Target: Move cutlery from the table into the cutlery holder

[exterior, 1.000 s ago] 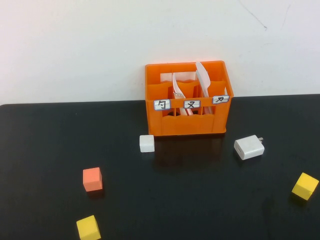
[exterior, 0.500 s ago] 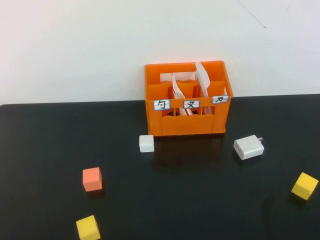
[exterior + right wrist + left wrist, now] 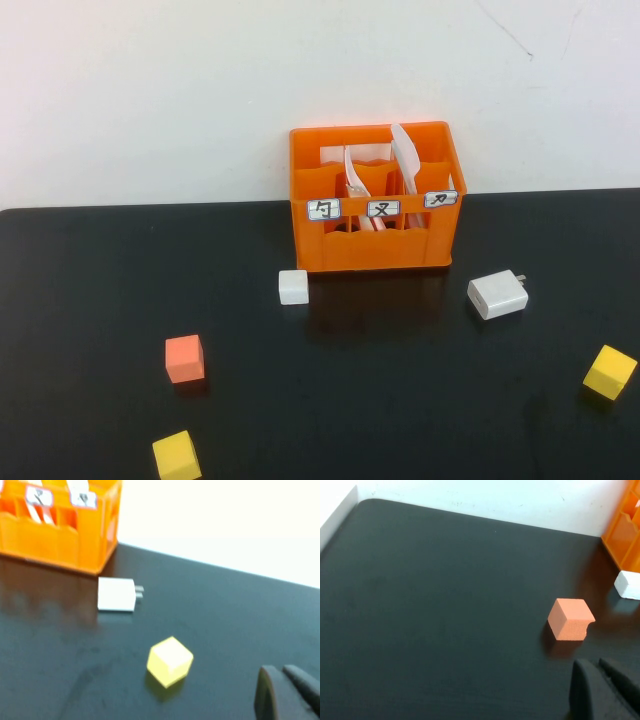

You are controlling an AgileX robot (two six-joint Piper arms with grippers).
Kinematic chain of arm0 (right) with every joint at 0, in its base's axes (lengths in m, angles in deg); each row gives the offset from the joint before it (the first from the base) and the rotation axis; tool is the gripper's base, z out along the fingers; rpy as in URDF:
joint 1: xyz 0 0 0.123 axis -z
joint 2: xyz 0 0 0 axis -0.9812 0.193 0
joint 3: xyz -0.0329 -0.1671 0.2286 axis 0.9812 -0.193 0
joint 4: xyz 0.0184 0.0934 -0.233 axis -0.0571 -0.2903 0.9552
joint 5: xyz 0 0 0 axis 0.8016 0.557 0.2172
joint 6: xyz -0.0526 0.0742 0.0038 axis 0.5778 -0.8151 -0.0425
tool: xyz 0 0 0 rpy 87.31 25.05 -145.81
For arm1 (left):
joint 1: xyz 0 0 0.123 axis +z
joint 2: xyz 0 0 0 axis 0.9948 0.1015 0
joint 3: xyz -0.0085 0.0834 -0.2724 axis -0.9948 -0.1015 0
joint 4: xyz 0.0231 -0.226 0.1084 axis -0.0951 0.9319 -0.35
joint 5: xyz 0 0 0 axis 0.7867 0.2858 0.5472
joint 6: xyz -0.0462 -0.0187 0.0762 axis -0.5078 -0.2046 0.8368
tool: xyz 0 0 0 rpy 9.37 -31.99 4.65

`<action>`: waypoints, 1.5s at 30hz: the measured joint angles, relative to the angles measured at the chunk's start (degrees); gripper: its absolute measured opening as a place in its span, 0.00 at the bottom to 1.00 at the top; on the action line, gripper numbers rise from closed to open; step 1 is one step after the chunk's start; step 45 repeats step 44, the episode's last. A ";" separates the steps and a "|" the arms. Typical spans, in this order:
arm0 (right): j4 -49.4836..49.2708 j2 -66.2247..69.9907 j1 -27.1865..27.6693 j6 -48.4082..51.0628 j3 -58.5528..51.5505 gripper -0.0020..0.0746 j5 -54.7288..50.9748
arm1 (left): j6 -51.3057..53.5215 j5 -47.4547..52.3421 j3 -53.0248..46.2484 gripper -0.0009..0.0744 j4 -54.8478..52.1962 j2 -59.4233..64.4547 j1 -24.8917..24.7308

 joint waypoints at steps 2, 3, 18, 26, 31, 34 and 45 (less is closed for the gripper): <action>0.00 0.00 0.77 0.00 -0.58 0.02 0.00 | 0.00 0.00 0.00 0.01 0.00 0.00 0.00; 0.12 0.00 1.15 0.00 -0.58 0.02 0.00 | 0.00 0.00 0.00 0.01 0.00 0.00 0.00; 0.98 -2.84 6.70 0.00 -4.67 0.02 0.38 | 0.00 0.00 0.00 0.01 0.00 0.00 0.00; 1.61 -2.84 6.70 0.00 -4.72 0.02 -0.24 | 0.00 0.00 0.00 0.01 0.00 0.00 0.00; 1.85 -2.84 6.70 0.00 -4.61 0.02 -1.09 | 0.00 0.00 0.00 0.01 0.00 0.00 0.00; 1.94 -2.84 6.70 0.00 -4.44 0.02 -1.49 | 0.00 0.00 0.00 0.01 0.00 0.00 0.00; 2.07 -2.84 6.70 0.00 -4.49 0.02 -1.62 | 0.00 0.00 0.00 0.01 0.00 0.00 0.00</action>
